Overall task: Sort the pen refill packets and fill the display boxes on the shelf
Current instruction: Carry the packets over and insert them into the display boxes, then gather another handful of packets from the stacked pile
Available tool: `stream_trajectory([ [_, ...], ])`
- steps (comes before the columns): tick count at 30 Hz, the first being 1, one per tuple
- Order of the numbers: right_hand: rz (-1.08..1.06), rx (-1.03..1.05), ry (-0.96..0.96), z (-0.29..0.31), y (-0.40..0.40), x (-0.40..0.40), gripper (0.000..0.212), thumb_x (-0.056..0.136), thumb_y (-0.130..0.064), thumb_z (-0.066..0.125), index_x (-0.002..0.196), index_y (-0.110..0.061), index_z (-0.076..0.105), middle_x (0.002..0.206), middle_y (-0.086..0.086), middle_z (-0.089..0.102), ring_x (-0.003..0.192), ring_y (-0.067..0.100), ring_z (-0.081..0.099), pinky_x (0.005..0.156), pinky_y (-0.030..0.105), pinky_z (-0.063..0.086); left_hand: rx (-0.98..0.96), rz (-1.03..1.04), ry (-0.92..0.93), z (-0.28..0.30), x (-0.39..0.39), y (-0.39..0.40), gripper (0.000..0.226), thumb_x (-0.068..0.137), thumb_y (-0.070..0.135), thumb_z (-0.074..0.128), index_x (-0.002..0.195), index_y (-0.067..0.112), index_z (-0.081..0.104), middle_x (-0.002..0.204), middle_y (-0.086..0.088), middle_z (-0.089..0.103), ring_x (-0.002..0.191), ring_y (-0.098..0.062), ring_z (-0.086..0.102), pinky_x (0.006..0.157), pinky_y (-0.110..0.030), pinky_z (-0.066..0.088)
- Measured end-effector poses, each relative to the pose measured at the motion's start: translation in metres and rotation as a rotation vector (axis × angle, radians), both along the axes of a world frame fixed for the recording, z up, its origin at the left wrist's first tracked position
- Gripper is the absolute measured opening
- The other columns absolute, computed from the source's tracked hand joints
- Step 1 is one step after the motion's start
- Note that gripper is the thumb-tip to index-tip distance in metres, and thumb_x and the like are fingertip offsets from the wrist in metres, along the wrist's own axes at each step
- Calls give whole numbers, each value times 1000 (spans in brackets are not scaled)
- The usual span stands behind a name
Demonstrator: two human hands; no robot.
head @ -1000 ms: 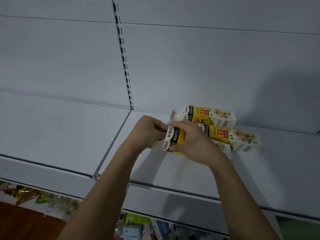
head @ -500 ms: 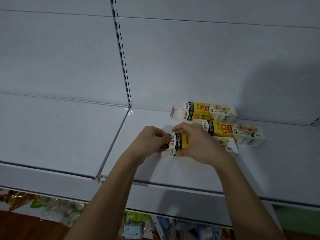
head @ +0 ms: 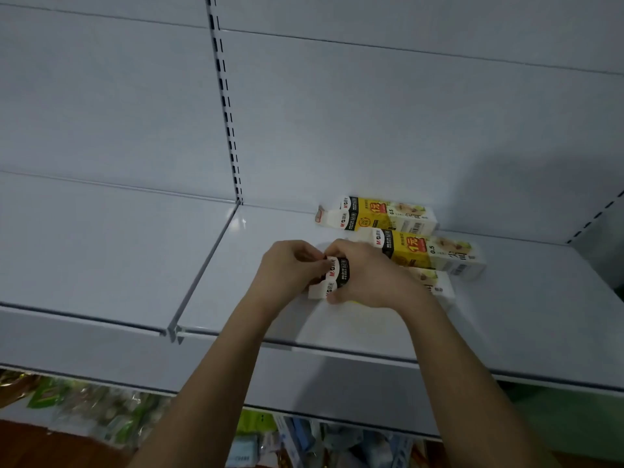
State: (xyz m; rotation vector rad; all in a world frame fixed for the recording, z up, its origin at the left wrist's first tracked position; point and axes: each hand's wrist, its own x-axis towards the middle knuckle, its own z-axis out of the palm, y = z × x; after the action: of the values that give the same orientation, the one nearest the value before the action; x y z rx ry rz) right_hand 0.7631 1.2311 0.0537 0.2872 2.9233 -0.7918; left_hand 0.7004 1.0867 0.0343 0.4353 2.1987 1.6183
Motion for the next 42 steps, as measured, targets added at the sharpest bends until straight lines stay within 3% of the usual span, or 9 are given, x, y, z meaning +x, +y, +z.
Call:
stream_trajectory([
  [5,63,80,17,-3,8,10,69,67,-34,86,126,-27,51,116,-2,63,108,24,58,90,44,51,-130,93,197,10,17,6,17,84,21,76,97,17,66,78,-1,71,65,-11,69,57,-25,52],
  [9,96,-81,137,4,13,22,73,80,-44,77,143,-27,43,138,-5,50,127,16,46,104,42,43,-201,206,328,23,31,-6,16,93,24,64,108,19,64,86,4,69,66,-1,65,56,-12,48],
  [13,101,-213,353,16,2,31,38,94,-41,61,129,-27,56,123,-8,56,111,11,52,95,38,48,-384,297,449,27,51,-46,20,95,34,60,112,25,65,99,9,68,96,-10,62,85,-29,50],
  [15,159,-271,332,19,-14,34,31,96,-41,58,123,-27,59,113,-11,59,96,7,56,87,36,51,-524,333,464,25,65,-73,27,95,42,57,117,28,64,110,9,67,106,-14,58,92,-37,48],
  [18,315,-298,220,14,-43,38,26,95,-46,56,117,-32,59,105,-17,60,94,4,56,85,33,51,-733,395,464,21,91,-122,39,96,51,52,126,28,61,120,4,65,110,-20,57,92,-42,49],
  [23,528,-256,38,1,-98,50,26,95,-48,56,113,-30,61,105,-16,60,92,8,57,75,28,44,-891,535,294,-1,145,-213,50,95,62,46,130,29,58,125,2,63,103,-19,62,87,-44,54],
  [32,809,-61,-171,-42,-238,50,23,97,-40,55,113,-26,62,110,-8,63,89,11,59,82,35,51,-950,726,-43,-69,213,-334,54,91,69,43,130,33,54,134,3,59,120,-20,56,97,-48,50],
  [36,865,12,-270,-67,-319,41,29,97,-40,54,121,-24,60,112,-4,63,93,14,61,86,38,53,-997,762,-183,-96,229,-405,58,91,70,42,134,32,52,138,3,57,123,-20,54,100,-46,49],
  [42,877,3,-418,-96,-433,28,31,98,-41,55,123,-24,57,103,-9,59,90,9,57,76,30,47,-915,844,-315,-123,254,-524,53,96,58,47,139,27,49,138,0,56,121,-21,56,98,-43,50],
])
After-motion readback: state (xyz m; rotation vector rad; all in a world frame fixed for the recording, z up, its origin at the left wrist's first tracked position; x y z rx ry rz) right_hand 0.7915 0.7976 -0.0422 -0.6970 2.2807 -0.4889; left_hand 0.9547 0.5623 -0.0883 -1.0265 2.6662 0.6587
